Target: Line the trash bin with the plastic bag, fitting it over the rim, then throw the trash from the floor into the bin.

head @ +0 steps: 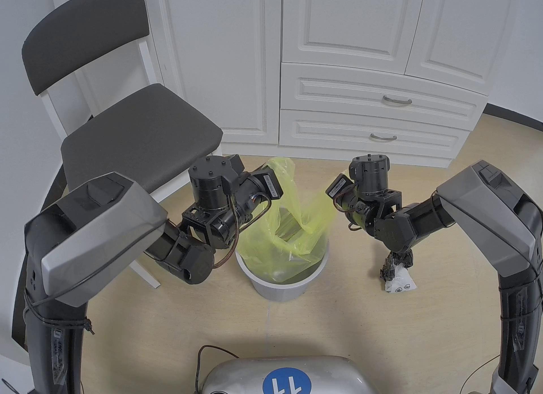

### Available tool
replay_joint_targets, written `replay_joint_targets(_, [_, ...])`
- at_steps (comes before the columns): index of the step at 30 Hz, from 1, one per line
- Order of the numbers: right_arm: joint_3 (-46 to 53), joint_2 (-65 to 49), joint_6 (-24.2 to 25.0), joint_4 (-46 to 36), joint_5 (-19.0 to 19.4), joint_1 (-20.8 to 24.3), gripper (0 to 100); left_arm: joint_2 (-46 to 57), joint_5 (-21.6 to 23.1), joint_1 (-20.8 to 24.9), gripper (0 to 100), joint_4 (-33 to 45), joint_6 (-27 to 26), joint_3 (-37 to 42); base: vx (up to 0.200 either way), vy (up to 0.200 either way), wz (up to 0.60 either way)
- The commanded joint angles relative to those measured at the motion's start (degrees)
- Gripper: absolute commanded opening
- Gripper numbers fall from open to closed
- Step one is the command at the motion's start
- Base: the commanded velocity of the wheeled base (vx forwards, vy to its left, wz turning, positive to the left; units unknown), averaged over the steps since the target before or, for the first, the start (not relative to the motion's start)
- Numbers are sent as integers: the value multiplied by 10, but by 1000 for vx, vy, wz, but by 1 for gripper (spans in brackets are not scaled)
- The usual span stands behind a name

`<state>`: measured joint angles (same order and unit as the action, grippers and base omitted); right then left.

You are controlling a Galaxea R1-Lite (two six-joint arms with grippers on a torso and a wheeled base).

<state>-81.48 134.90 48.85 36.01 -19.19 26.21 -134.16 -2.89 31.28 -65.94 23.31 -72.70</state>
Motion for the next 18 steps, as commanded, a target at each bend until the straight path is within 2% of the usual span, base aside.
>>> replay_joint_targets(1, [21,8,-2,20,2,3,0,-38,2,0,0,-13,0,-9,0,0,0])
replay_joint_targets(6, [52,14,-12,80,4,12,0,-69,2,-1,0,-49,-2,-19,0,0,0])
replay_joint_targets(8, [77,24,-40,122,14,20,0,-73,3,-1,0,-45,-5,-17,0,0,0])
replay_joint_targets(12, [88,26,-51,133,14,24,0,-75,3,1,0,-45,-5,-14,0,0,0])
replay_joint_targets(18, [111,40,-51,133,15,54,0,-123,17,-1,0,-47,-3,-28,0,0,0])
